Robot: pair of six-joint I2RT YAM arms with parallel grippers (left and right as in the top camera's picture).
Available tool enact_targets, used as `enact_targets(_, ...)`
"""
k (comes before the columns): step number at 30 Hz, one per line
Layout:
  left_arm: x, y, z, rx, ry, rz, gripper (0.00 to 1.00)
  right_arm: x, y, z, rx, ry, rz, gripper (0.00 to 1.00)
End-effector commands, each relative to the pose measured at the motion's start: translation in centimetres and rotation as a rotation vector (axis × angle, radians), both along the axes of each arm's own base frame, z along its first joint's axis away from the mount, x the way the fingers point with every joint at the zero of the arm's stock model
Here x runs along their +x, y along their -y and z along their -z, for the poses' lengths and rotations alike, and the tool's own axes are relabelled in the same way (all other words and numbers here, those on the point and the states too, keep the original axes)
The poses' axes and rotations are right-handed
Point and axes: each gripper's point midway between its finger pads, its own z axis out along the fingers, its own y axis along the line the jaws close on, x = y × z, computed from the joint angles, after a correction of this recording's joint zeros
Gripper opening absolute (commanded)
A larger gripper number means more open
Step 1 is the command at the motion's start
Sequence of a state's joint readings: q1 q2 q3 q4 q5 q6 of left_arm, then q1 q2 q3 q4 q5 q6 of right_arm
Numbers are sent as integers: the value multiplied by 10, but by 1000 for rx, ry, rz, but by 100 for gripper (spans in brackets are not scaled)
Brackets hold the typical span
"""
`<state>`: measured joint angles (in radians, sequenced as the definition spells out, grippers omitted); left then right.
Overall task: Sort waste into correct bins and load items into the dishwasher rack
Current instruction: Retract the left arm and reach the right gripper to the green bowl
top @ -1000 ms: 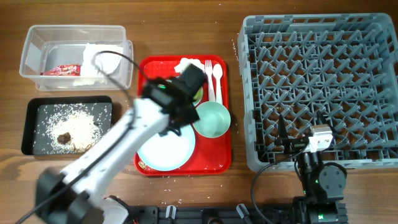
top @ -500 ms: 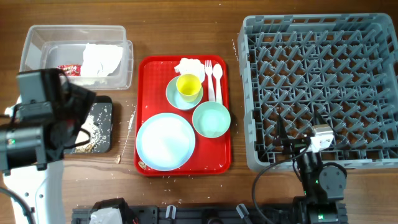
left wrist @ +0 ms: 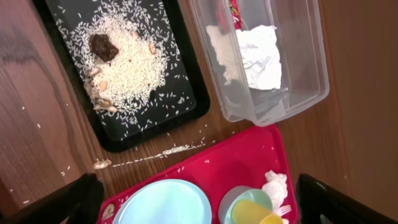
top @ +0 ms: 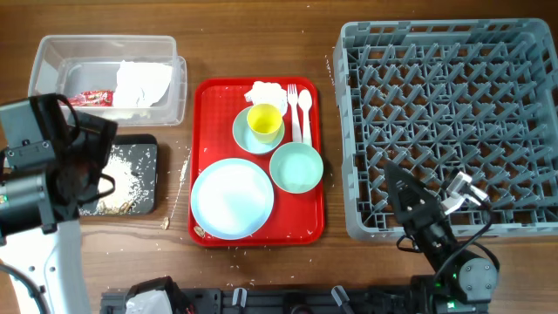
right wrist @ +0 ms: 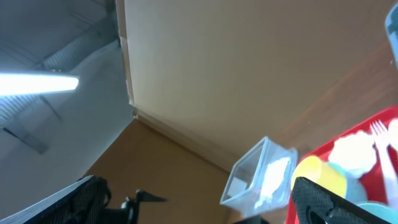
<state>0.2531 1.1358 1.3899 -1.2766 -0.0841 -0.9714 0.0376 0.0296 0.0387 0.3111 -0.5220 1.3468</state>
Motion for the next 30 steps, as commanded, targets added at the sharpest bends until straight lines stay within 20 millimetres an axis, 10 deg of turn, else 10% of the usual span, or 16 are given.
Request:
enact_targets(1,5,-15,7,-31,-22,-59,100,-6,-10,-31,-65,24,-55,100)
enact_targets(13,8,-34,25,-53,-87,-118,100,71,-76,-45,-768,-281,-314,99)
enact_targets(20,8,-34,25,-53,-87,-118,100,65,-164,39,-1221,-527,-366,100)
enact_targets(27,8,-34,25,-53,-87,-118,100,57,-183,146,-1406,-750,-514,99)
enact_targets(30,8,-34,25,-53,-87,-118,100,64,-190,175,-1429,-780,-521,69)
